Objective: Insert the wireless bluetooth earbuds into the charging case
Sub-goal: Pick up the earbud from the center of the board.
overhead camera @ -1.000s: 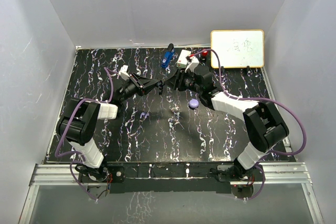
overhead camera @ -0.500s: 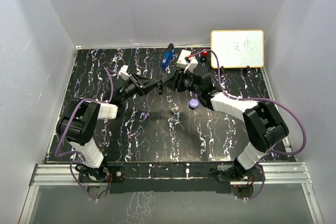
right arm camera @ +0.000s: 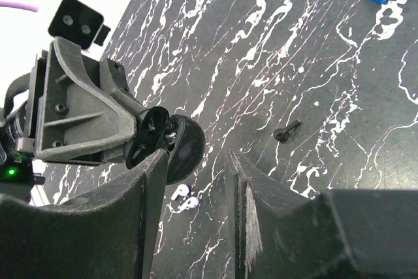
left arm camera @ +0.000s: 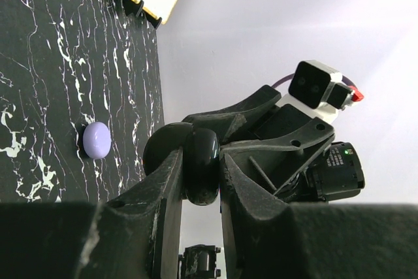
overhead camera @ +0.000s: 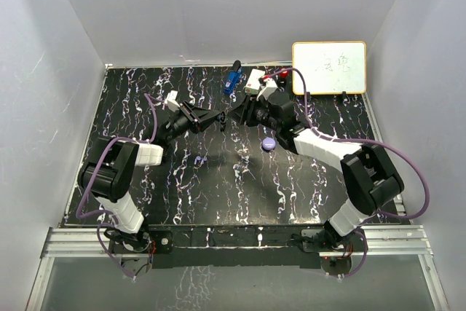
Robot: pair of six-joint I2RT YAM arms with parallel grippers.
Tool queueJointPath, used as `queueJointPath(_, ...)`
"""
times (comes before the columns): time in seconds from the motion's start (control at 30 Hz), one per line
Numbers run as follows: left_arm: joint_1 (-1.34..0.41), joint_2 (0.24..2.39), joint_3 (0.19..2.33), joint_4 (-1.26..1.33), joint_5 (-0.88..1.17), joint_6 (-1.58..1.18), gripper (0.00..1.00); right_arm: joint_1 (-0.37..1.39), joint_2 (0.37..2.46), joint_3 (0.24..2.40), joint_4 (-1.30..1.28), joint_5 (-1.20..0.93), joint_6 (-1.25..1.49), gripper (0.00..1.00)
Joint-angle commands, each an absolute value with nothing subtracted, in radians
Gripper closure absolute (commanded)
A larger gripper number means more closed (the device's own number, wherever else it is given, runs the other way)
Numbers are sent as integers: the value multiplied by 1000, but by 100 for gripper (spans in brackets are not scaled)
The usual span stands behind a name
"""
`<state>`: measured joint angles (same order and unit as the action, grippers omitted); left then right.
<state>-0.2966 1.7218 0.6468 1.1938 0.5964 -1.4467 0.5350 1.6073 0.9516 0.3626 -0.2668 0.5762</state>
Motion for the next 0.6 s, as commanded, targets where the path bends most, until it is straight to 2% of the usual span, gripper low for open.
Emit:
queueJointPath(0.0,-276,1643,632,1182,610,-1433,100,537,1544,969,376,-181,557,60)
queueJointPath(0.2,-195,1575,568,1136,649,-1420,100,536,1604,1036,246,-173,539,60)
queueJointPath(0.4,-144,1514,539,1033,691,-1366,100,548,1733,1168,70,-177,459,60)
queueJointPath(0.57,-138,1506,526,1049,705,-1368,100,572,1875,1283,-30,-174,425,60)
